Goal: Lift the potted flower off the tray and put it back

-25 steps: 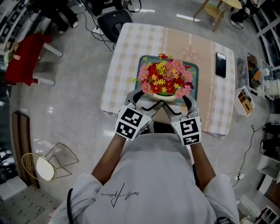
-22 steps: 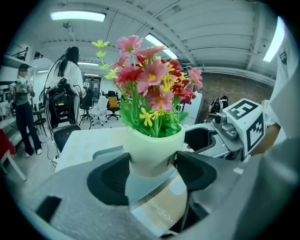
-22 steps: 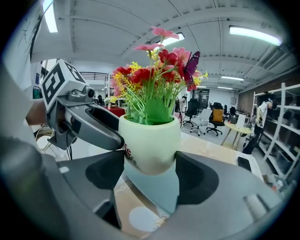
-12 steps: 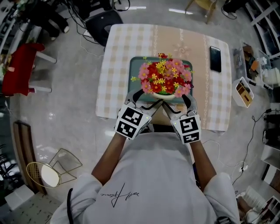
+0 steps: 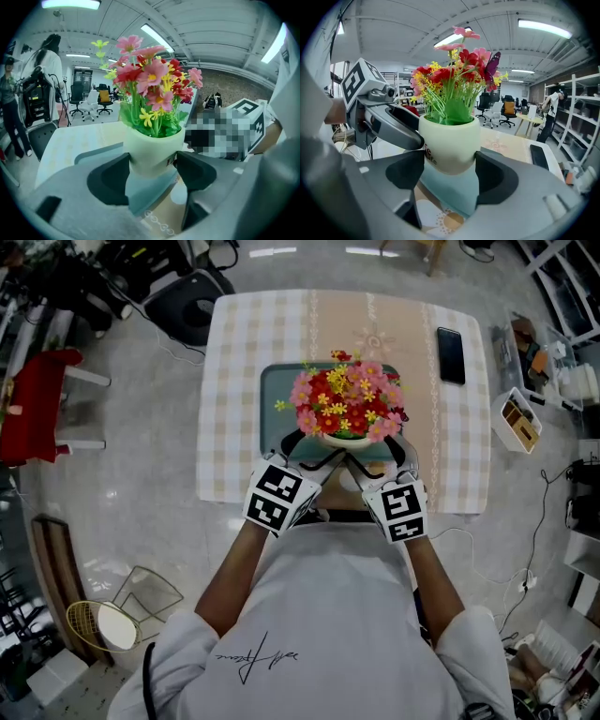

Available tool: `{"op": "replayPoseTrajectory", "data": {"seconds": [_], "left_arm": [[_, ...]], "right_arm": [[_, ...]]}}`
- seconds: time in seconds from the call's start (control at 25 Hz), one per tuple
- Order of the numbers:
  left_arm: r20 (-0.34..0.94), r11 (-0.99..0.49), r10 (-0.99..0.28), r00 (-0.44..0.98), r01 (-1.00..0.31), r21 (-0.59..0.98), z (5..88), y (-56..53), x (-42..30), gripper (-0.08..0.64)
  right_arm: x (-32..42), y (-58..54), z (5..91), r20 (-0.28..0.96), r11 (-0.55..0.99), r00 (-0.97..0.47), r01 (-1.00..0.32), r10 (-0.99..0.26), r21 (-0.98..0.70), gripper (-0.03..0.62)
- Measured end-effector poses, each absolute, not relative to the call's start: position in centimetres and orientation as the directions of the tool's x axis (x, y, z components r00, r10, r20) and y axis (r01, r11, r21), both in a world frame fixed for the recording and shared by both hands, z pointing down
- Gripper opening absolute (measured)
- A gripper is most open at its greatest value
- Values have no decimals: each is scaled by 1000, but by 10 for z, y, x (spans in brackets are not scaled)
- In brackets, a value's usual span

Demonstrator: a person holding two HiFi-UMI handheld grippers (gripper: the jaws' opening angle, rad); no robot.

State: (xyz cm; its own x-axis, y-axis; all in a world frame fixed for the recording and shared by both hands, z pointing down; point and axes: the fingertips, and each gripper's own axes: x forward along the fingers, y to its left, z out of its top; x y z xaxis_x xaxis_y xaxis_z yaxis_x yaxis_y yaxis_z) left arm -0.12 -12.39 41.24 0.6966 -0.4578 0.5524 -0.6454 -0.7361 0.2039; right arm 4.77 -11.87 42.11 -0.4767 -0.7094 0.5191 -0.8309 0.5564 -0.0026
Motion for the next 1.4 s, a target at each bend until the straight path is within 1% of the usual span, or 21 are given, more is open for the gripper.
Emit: {"op": "replayPoseTrajectory", "data": {"seconds": [0.16, 0.76, 1.4], "left_arm": [[563, -743, -453, 691, -642, 189, 419, -129, 4, 314], [594, -748, -413, 690, -629, 211, 439, -147, 20, 313], [627, -747, -375, 683, -623, 232, 462, -167, 34, 309]], "right_arm": [[53, -123, 428, 530, 550, -470, -835, -705, -9, 347], [69, -140, 449, 564, 537, -446, -844, -694, -7, 347], [85, -160, 472, 600, 534, -448, -845, -663, -40, 345]]}}
